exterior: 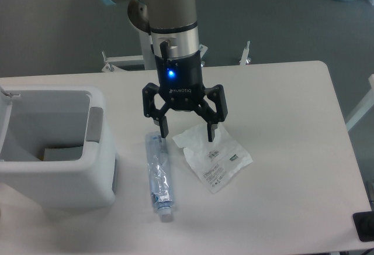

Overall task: Place the trash in the trash can
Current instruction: 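Lower the open gripper toward the clear plastic bottle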

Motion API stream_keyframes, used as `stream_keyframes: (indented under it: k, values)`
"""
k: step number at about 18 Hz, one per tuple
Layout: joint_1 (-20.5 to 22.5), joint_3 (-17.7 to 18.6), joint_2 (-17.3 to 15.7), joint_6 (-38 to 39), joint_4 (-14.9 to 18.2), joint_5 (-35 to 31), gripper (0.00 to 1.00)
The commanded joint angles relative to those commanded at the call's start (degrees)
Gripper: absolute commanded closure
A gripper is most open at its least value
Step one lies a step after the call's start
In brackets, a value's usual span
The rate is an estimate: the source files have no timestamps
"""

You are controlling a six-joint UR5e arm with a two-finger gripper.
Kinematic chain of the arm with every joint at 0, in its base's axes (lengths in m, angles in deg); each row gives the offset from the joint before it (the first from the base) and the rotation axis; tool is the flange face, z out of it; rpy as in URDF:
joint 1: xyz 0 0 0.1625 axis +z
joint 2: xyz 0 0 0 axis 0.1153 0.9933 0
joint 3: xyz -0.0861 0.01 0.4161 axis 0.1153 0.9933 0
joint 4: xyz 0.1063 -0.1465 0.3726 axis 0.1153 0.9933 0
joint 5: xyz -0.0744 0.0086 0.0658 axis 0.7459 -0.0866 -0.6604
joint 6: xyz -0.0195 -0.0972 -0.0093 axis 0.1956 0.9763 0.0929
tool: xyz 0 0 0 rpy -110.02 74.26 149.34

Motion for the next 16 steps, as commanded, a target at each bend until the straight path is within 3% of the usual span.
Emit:
stream_keyframes:
  k: [4,9,13,16]
  values:
    - [0.0,0.0,0.1,0.1,0.1,0.1,0.00]
    - [-0.1,-1.7,2.7,0.1,-0.1,0.2,0.00]
    - [-0.3,-1.7,5.4,0.9,-3.8,0.0,0.00]
    - [-0.5,-1.7,7.8,5.1,-4.3,-1.1,0.00]
